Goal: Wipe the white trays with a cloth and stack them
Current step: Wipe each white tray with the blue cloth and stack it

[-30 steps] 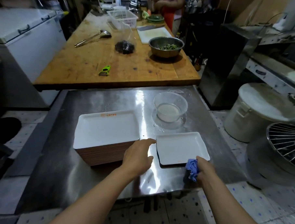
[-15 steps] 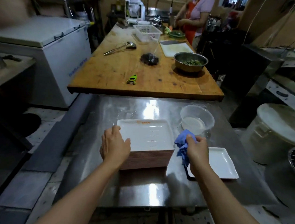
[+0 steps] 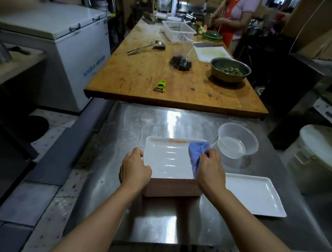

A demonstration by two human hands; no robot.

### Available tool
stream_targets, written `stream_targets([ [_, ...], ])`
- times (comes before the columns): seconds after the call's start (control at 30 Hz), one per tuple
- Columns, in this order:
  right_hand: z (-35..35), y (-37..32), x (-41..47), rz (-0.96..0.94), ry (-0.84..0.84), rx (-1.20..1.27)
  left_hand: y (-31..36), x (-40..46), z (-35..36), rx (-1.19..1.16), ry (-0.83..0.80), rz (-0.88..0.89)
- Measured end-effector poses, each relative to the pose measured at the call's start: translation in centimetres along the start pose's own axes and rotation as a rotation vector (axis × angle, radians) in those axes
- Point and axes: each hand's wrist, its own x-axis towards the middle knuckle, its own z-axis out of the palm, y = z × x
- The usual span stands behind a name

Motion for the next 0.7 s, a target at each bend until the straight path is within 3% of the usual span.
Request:
stream_targets([
  [0.07, 0.2, -0.6, 1.6, 0.14, 0.057, 0.147, -0.2, 0.1, 0.0, -0.012, 0.0, 0.024],
  [0.13, 0.3, -1.4, 2.9, 0.154, 0.024, 0.102, -0.4, 0.2, 0.0, -0.024, -0.005, 0.058],
  [0.27, 1.2, -2.8, 3.4, -0.116, -0.015, -0.113, -0.8, 0.3, 0.1, -0.044, -0.008, 0.085],
  [0.43, 3.4, -7.3, 2.7, -0.344, -0.094, -0.022, -1.1, 0.4, 0.2, -0.086, 0.002, 0.093],
  [0.7, 2.9, -10.2, 4.0, -0.356, -0.303, 0.224, -1.4, 0.6, 0.3, -0.132, 0.007, 0.104],
])
